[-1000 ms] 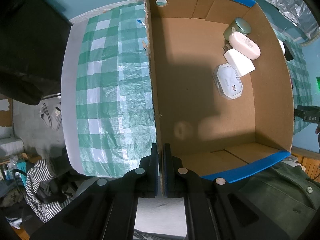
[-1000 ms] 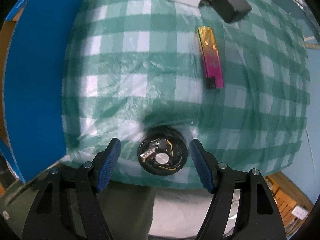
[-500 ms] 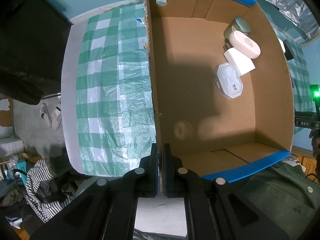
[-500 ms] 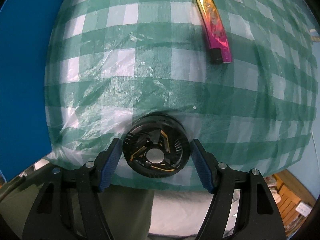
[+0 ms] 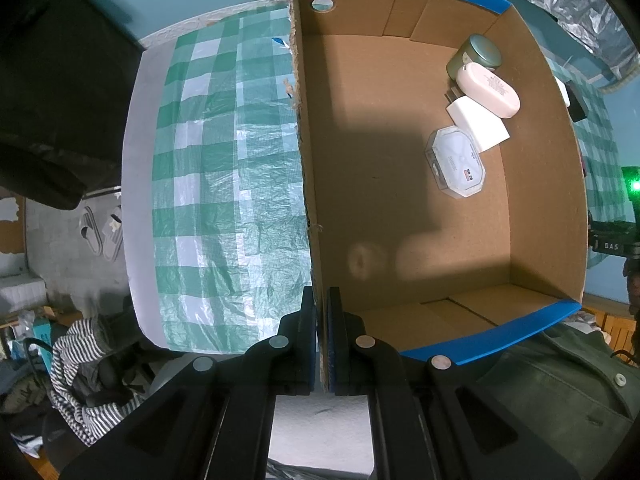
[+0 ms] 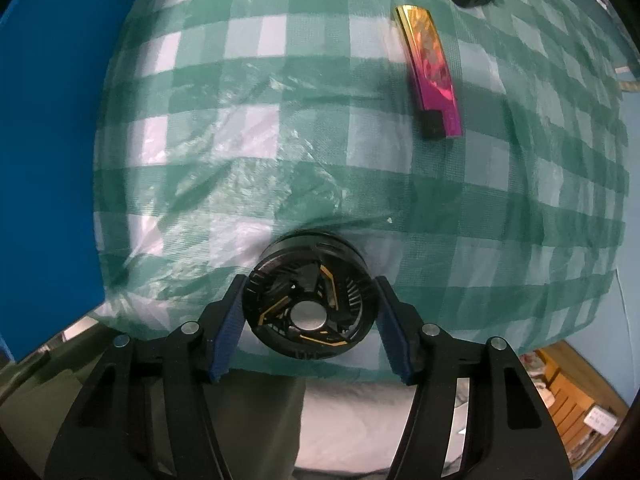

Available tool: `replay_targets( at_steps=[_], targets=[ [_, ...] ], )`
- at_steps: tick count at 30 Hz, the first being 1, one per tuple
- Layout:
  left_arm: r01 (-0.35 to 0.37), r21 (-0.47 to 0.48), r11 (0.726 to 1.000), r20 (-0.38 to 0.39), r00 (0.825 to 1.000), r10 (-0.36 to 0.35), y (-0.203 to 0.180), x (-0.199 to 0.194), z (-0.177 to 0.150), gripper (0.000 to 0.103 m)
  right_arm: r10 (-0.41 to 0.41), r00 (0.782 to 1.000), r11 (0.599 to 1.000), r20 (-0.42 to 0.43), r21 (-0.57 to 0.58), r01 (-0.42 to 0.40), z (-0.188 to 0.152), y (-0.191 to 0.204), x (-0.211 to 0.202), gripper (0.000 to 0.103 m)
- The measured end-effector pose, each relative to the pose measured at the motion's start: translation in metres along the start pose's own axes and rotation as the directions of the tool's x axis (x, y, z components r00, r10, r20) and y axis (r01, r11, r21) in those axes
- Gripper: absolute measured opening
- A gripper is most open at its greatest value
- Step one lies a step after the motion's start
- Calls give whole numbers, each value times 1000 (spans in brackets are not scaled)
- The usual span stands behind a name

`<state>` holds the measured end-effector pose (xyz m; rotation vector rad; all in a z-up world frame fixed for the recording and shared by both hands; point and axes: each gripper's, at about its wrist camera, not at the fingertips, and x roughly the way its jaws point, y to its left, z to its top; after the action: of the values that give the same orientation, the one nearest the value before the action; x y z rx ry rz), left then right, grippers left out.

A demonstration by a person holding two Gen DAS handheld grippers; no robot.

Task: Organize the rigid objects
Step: 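Lift the black round fan with the right tool and carry it over the box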

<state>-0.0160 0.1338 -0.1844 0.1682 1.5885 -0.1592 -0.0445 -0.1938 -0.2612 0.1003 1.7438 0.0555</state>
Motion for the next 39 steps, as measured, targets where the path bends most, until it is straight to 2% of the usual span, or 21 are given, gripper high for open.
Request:
replay_targets(
  at_steps=[13, 20, 26, 39],
  targets=[
    [-1, 2, 1000, -1, 1000, 1, 0, 0, 1, 4, -8, 999, 998, 35, -63, 10, 20, 24, -46, 62],
    [0, 3, 1000, -1, 1000, 0, 0, 1, 1, 4, -2, 997, 994, 75, -105, 10, 47, 32, -83, 62],
    [2, -1, 1000, -2, 1000, -2, -1, 2, 2, 4, 1, 994, 986, 112, -165, 17, 71, 51, -105, 62],
    [9, -25, 1000, 0, 1000, -9, 0, 2, 4, 4, 32, 986, 948, 166, -317, 22, 92, 106, -133, 62]
  ],
)
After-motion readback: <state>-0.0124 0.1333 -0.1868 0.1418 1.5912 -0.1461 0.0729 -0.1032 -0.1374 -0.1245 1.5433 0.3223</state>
